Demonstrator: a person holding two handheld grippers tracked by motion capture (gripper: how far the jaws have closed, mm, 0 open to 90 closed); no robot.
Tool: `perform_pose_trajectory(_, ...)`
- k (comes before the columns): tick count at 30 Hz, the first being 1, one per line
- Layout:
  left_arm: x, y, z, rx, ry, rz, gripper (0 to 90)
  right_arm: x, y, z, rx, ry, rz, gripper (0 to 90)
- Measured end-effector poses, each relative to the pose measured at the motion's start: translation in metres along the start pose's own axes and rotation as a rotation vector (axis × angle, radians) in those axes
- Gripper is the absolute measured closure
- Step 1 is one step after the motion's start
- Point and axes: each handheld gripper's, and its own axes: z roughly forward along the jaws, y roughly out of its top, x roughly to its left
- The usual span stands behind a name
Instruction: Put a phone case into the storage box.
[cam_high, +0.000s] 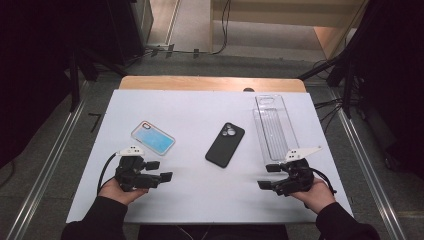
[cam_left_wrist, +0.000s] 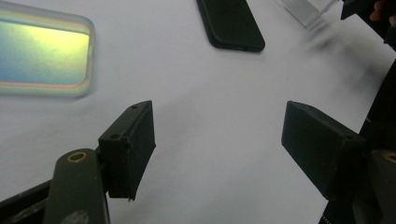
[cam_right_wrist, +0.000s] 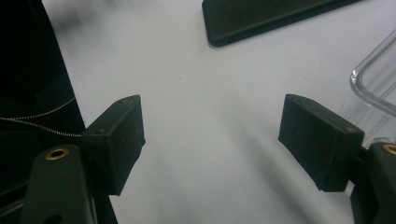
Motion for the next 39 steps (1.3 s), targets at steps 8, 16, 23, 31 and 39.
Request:
perform_pose_trajectory(8, 0.003, 0.009, -0.003, -0.029, 0.021, 0.001, 26.2, -0.001, -0.001, -0.001, -0.004, -0.009, 0.005, 20.5)
perform_pose_trajectory(16, 0.007, 0.029, -0.001, -0.028, 0.052, 0.002, 26.2, 0.001, -0.001, -0.002, -0.006, -0.008, 0.001, 20.5)
perform_pose_trajectory(23, 0.018, 0.043, 0.004, -0.018, 0.069, -0.003, 26.2, 0.002, -0.001, -0.001, 0.000, -0.011, -0.004, 20.5)
perform_pose_trajectory(31, 0.028, 0.054, 0.010, -0.014, 0.081, -0.026, 26.2, 0.001, -0.001, -0.001, 0.000, -0.013, -0.006, 20.5)
perform_pose_trajectory(39, 0.039, 0.065, 0.018, -0.010, 0.114, -0.040, 26.2, 0.002, -0.001, -0.002, -0.001, -0.012, -0.007, 20.5)
